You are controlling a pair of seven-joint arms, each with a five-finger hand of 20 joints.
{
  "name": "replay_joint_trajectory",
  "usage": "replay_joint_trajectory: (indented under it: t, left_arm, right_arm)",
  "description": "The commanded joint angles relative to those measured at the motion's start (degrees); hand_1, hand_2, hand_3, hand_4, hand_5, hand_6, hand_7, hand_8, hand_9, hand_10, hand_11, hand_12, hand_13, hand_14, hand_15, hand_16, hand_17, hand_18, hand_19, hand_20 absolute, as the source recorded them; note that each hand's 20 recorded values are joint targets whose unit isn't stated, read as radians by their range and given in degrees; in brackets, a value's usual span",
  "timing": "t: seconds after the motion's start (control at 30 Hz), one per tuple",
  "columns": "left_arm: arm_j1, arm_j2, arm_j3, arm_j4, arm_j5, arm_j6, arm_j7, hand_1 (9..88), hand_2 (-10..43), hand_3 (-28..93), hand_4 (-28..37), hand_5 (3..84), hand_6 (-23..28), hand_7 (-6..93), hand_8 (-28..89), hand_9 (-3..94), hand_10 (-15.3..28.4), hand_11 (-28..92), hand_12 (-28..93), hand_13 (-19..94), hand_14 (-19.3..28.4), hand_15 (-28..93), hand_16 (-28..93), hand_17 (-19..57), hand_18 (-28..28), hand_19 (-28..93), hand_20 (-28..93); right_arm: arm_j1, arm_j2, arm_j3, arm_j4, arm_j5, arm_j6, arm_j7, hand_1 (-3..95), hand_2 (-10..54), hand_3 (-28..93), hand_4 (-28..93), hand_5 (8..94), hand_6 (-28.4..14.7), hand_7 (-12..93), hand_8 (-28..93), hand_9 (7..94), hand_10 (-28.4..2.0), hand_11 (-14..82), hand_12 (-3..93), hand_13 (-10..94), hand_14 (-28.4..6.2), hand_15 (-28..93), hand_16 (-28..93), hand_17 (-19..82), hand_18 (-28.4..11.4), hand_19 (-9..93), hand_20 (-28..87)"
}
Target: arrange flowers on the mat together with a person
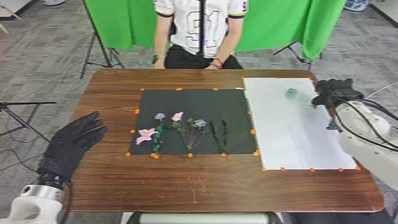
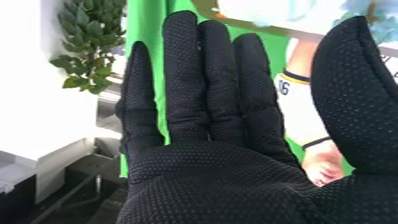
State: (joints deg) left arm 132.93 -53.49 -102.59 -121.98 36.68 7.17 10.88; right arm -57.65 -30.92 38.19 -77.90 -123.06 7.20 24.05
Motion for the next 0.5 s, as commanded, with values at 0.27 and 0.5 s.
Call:
replay_joint_trajectory:
  t: [0.27,0.5]
  left_arm:
    - [-0.1,-0.09,0.63,0.65,-0.15,-0.43,-0.97,27.8,2.7,72,-20.1,40.2,6.1,17.7,-9,34.1,14.3,27,13,28,16.4,38,-2,-7.2,20.9,49,10]
    - [0.5,-0.16,0.29,0.42,-0.24,-0.13,-0.80,27.8,2.8,72,-20.2,40.3,6.1,17.8,-9,34.1,14.4,27,13,28,16.4,38,-2,-7.2,20.9,49,10]
  right_arm:
    - [0.6,-1.2,-3.3,3.3,0.2,3.8,-1.0,37.2,-8.2,86,-28,50.9,2.8,49,-9,64.2,-7.0,31.4,37.7,57,-5.6,60,28,20,-16.6,66,39]
    - [-3.7,-0.7,1.0,-2.3,-0.8,13.3,-6.0,48.6,-9.4,86,-28,66.7,3.5,55,-4,81.3,-4.0,26.5,53.3,69,-3.9,65,41,29,-16.2,73,46]
